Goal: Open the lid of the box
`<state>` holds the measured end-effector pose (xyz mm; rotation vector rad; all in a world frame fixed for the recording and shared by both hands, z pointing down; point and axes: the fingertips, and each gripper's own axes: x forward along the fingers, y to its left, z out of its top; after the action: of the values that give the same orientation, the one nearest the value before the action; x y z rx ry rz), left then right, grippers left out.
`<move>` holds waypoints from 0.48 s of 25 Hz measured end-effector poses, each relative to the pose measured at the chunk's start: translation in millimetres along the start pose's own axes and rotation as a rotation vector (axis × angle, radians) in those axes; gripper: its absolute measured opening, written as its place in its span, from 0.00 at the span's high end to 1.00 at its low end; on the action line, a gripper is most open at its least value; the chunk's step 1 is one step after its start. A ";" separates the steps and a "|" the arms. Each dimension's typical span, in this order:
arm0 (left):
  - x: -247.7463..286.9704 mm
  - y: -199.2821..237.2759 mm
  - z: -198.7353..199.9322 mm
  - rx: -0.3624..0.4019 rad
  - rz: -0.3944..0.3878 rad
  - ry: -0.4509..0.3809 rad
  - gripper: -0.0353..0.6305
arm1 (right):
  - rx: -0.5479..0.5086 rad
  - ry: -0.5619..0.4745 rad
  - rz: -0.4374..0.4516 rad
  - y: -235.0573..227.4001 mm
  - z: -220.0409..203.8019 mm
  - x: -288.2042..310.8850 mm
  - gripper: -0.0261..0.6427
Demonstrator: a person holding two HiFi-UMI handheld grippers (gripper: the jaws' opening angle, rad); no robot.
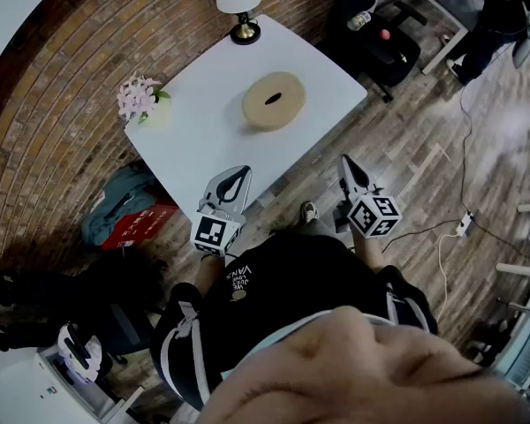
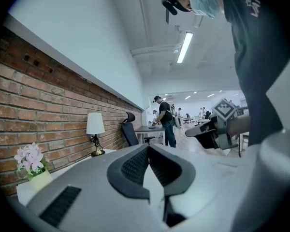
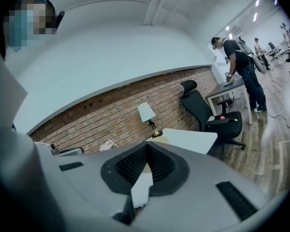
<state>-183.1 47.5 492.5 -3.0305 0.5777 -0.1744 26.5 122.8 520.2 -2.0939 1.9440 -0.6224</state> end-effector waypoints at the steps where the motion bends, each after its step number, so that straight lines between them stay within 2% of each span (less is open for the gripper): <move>1: 2.2 -0.3 -0.2 -0.001 -0.001 0.001 0.93 | 0.002 0.001 0.000 -1.6 0.8 0.5 0.96; 7: 20.1 -2.7 -1.3 -0.009 0.007 0.011 0.93 | 0.011 0.012 0.012 -15.4 4.8 5.2 0.96; 12: 39.3 -5.7 -2.1 -0.007 0.016 0.025 0.93 | -0.007 0.002 0.060 -24.7 16.0 16.2 0.96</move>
<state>-145.0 38.3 499.0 -3.0335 0.6054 -0.2101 56.2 107.4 519.3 -2.0320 2.0047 -0.6061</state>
